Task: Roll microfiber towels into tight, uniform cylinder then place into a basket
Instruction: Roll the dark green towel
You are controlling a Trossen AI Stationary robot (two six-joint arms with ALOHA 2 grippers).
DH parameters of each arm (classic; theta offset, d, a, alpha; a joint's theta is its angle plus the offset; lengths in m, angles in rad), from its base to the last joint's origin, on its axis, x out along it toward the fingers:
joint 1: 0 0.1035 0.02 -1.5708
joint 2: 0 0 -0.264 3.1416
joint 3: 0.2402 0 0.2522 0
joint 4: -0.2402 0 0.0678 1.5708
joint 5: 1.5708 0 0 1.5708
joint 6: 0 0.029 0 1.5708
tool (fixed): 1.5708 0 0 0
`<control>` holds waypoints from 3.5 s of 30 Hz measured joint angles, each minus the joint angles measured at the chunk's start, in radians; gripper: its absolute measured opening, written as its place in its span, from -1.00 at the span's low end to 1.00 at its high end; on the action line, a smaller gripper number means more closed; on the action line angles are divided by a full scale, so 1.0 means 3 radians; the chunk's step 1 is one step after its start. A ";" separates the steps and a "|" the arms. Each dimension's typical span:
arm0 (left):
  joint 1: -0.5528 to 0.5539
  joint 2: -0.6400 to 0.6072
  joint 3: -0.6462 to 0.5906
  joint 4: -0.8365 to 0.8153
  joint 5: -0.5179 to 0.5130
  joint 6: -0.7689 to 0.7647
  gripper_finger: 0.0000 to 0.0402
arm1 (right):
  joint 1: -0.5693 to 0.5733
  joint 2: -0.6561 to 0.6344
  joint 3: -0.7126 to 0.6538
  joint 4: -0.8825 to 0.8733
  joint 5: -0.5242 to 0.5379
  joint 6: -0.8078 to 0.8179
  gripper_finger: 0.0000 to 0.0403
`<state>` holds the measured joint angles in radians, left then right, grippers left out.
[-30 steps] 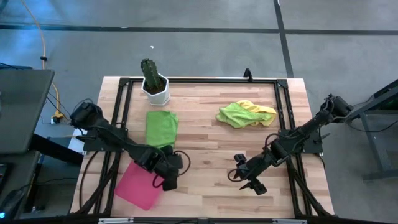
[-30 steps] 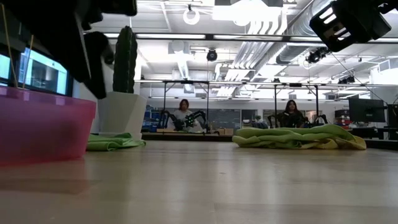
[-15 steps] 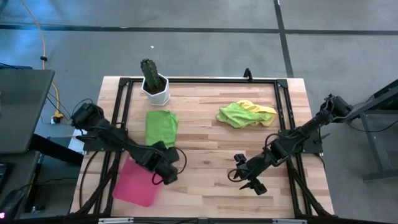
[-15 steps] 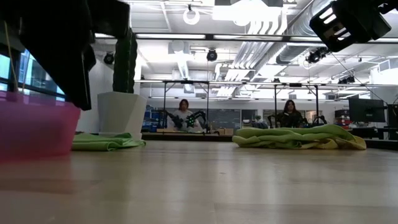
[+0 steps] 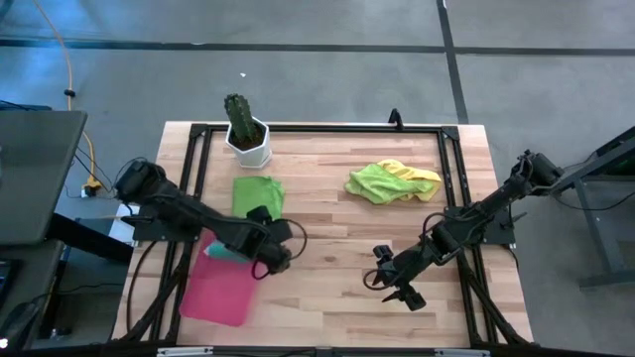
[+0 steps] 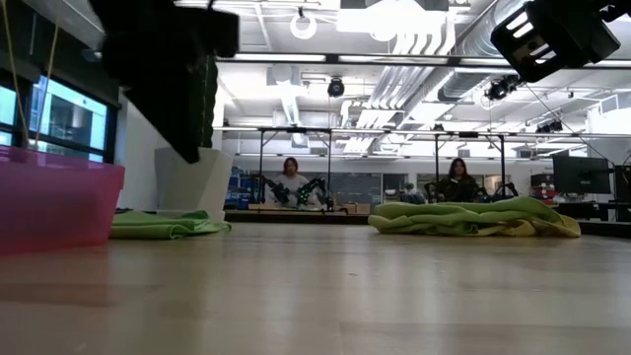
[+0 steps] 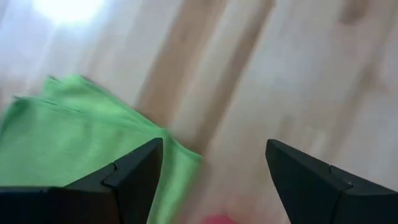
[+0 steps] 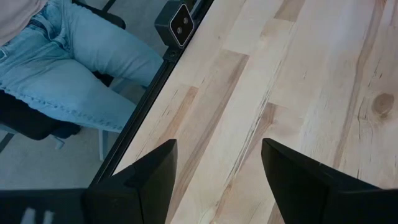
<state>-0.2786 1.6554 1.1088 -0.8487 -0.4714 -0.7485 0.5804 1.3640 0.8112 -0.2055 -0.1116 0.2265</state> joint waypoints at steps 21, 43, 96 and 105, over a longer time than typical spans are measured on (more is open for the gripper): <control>0.1562 0.0405 0.0001 -0.0181 0.0524 -0.0205 0.37 | 0.0000 0.0000 0.0000 -0.0001 -0.0001 0.0000 0.13; 0.1179 0.0796 0.0094 0.0637 0.1207 -0.0223 0.37 | 0.0001 0.0000 0.0000 0.0000 -0.0001 0.0000 0.13; -0.0028 0.0696 0.0055 0.1004 0.0407 0.1517 -0.01 | 0.0008 0.0000 0.0000 0.0425 0.0362 0.0379 0.13; -0.0057 0.0696 0.0055 0.1011 0.0284 0.1546 -0.04 | 0.0006 0.0000 0.0000 0.0426 0.0362 0.0379 0.13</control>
<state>-0.2956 1.8643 1.1252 -0.5454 -0.3863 -0.2848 0.5823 1.3640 0.8112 -0.0776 -0.0029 0.3401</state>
